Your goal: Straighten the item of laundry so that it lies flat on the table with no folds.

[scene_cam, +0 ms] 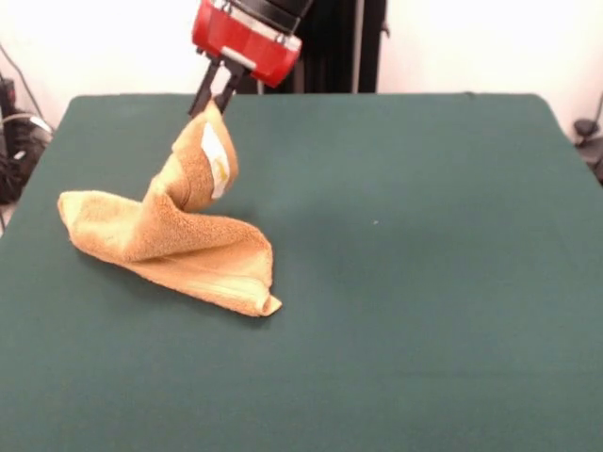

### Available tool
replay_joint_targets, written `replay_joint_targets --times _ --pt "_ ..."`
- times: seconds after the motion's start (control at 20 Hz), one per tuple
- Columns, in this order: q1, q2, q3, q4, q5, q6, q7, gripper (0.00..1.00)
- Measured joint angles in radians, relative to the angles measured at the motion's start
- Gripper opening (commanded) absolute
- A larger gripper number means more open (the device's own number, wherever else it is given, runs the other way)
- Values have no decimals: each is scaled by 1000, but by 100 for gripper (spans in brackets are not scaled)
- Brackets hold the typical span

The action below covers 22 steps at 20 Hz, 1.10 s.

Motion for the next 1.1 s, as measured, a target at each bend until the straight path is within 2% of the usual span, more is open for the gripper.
replay_joint_targets --times 0.3,0.45,0.65,0.85,0.95,1.1 --pt "-4 -10 -11 2 84 0 3 0" --pt "-51 -53 7 31 120 -9 3 0" --pt "-192 -145 43 102 146 -45 3 0" --pt "-263 -194 40 138 135 -62 3 0" --pt "-331 -225 76 170 143 -70 3 0" --pt "-487 -275 184 235 174 -73 -1 0"
